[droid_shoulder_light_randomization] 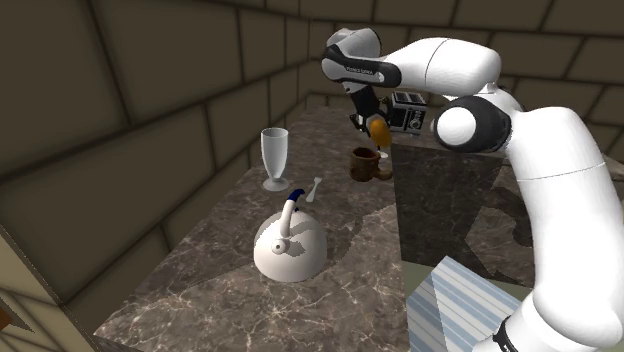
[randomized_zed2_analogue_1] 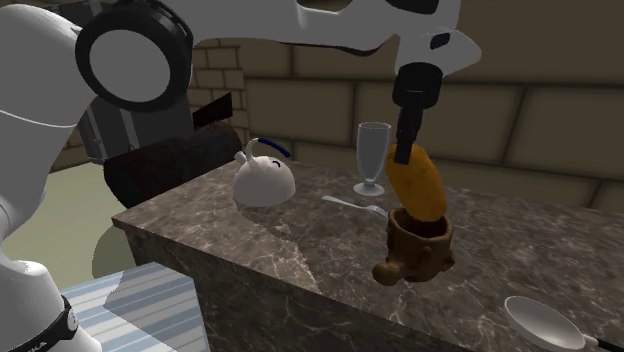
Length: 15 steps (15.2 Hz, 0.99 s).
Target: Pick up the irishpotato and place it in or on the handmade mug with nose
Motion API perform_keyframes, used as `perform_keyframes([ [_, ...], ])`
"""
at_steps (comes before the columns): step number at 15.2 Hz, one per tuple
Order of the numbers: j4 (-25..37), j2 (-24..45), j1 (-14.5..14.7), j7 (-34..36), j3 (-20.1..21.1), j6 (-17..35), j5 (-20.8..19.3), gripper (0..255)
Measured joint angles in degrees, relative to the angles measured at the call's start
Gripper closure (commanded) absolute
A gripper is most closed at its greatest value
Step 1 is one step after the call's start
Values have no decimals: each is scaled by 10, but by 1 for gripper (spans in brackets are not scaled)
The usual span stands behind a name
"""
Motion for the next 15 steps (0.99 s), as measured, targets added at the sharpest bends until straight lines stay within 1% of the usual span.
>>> perform_keyframes([
  [3,-12,3,-6,0,0,17,0,255],
  [4,-35,-5,-9,6,1,30,2,255],
  [10,-113,-27,-19,31,6,84,8,255],
  [14,-141,-33,-23,43,8,100,7,255],
  [15,-137,-31,-22,43,9,103,7,255],
])
